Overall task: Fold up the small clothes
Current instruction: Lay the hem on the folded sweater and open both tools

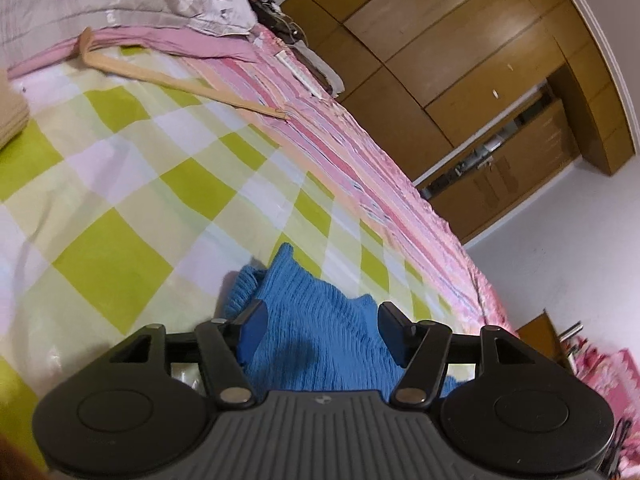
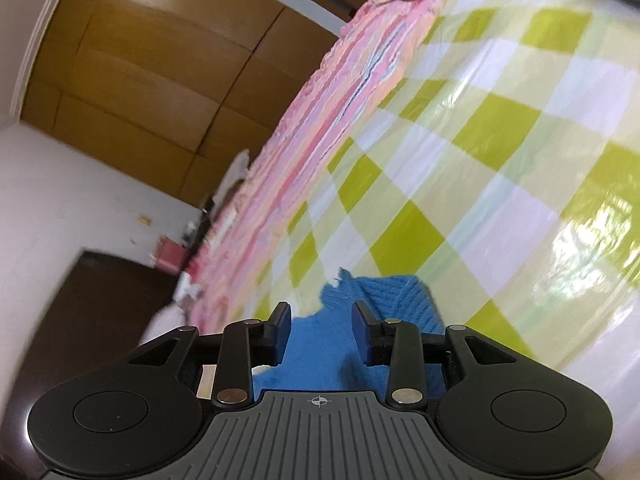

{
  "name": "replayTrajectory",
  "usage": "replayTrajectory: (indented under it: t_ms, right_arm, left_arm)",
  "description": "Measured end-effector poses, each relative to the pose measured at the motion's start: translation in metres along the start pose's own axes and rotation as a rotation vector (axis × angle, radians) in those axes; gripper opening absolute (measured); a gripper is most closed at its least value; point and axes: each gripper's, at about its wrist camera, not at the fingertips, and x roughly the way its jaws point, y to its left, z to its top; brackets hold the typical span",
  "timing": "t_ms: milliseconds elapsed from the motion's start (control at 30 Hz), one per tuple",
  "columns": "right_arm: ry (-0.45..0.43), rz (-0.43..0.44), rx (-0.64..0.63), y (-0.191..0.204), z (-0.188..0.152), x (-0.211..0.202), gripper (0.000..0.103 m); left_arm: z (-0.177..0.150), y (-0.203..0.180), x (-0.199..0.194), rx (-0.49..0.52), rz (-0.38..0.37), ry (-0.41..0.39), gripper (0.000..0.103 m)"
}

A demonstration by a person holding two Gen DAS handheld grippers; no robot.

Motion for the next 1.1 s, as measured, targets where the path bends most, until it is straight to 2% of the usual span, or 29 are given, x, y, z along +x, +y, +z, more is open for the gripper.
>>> replayTrajectory:
  t_ms: [200, 433, 500, 567, 667, 867, 1100]
  right_arm:
    - [0.004, -0.136, -0.237, 0.019, -0.005, 0.011, 0.034]
    - [0.101, -0.254, -0.47, 0.042, -0.016, 0.049, 0.034]
    - [0.098, -0.282, -0.552, 0.05, -0.023, 0.052, 0.027]
    - [0.1, -0.28, -0.591, 0.056, -0.027, 0.049, 0.009]
    - [0.079, -0.262, -0.586, 0.059, -0.025, 0.039, 0.006]
    - [-0.017, -0.242, -0.473, 0.051, 0.007, 0.013, 0.006]
    - [0.04, -0.32, -0.442, 0.025, -0.003, 0.026, 0.007]
  left_arm:
    - [-0.007, -0.01, -0.003, 0.064, 0.049, 0.0, 0.065]
    - [-0.017, -0.021, -0.003, 0.159, 0.096, -0.003, 0.065]
    - [-0.018, -0.023, -0.004, 0.185, 0.104, -0.005, 0.065]
    - [-0.02, -0.026, -0.004, 0.212, 0.109, -0.008, 0.065]
    - [-0.024, -0.033, -0.006, 0.264, 0.118, -0.016, 0.065]
    - [-0.03, -0.05, -0.012, 0.339, 0.122, -0.054, 0.066]
    - [-0.045, -0.034, 0.002, 0.391, 0.321, 0.009, 0.065]
